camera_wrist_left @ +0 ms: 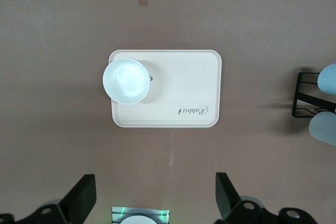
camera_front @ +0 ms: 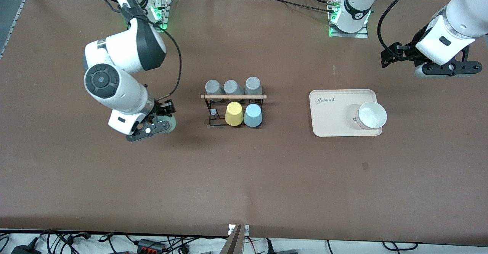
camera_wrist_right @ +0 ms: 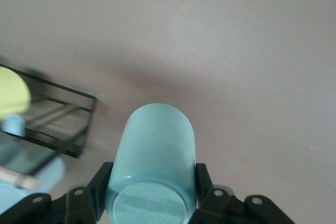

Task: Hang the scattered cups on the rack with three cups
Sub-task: 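Lift and carry the teal cup to the rack with the right gripper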

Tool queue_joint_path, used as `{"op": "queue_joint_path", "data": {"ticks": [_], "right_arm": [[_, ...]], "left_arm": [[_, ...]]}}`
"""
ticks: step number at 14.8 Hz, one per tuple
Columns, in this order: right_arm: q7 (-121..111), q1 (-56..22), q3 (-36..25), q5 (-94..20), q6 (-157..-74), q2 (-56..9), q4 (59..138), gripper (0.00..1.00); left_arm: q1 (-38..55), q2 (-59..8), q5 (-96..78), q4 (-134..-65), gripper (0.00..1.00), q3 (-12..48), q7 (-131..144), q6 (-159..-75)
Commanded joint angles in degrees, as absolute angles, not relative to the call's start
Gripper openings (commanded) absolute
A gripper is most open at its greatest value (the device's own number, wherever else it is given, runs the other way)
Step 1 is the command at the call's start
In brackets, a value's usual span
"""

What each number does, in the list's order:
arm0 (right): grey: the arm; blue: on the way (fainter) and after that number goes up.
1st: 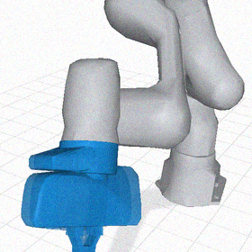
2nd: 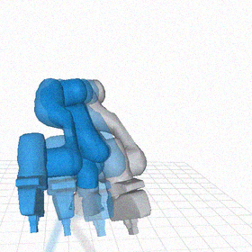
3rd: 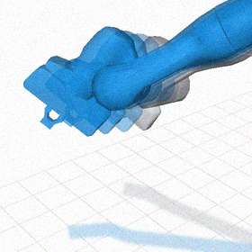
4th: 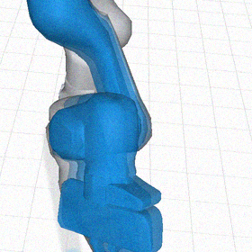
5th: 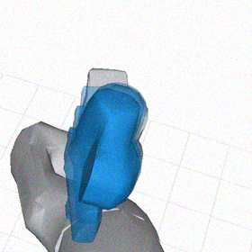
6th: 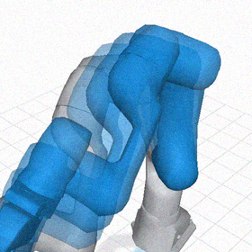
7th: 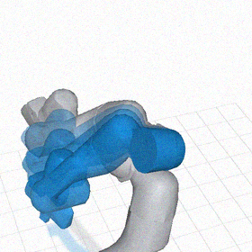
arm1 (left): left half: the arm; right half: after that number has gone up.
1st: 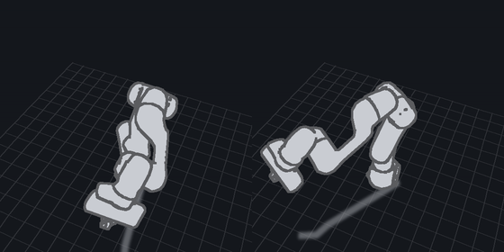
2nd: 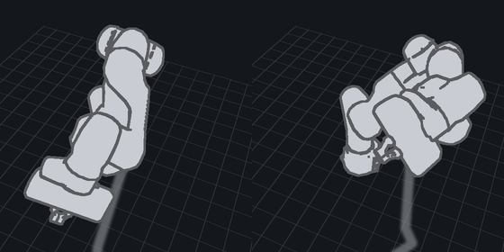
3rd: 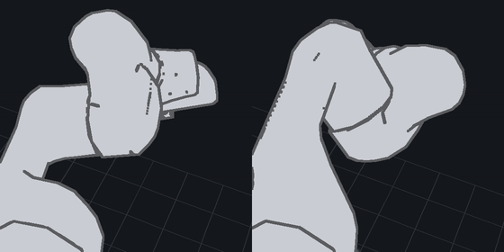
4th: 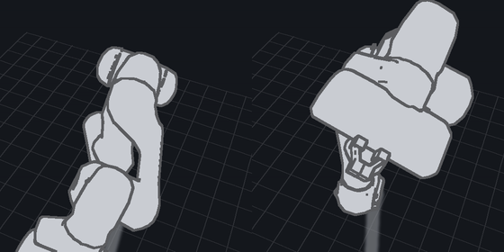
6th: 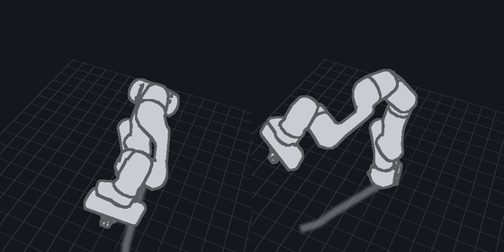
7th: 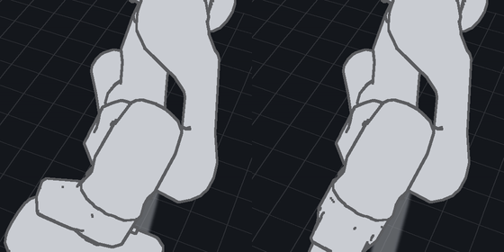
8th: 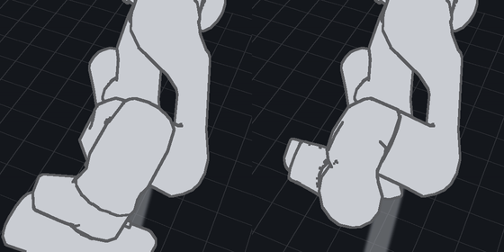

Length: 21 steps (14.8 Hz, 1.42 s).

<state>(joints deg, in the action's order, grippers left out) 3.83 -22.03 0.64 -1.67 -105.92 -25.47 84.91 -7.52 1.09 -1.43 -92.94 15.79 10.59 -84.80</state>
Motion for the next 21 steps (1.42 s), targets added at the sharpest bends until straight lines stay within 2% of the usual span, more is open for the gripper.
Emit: {"op": "queue_joint_path", "data": {"ticks": [1, 8, 21], "right_arm": [[9.6, -24.4, 0.2, -4.3, -105.6, -27.9, 80.6, 0.23], [21.7, -31.5, 0.1, -4.2, -110.7, -31.2, 79.7, 0.23], [23.8, -33.9, 0.1, -4.5, -109.7, -35.2, 78.9, 0.23]], "left_arm": [[-8.1, 1.8, -2.5, -92.5, 1.00, 15.6, 5.0, -83.9], [-8.2, 1.7, -2.5, -92.5, 1.00, 15.6, 5.3, -83.4], [-8.2, 1.7, -2.6, -92.5, 1.00, 15.6, 5.3, -83.3]]}}
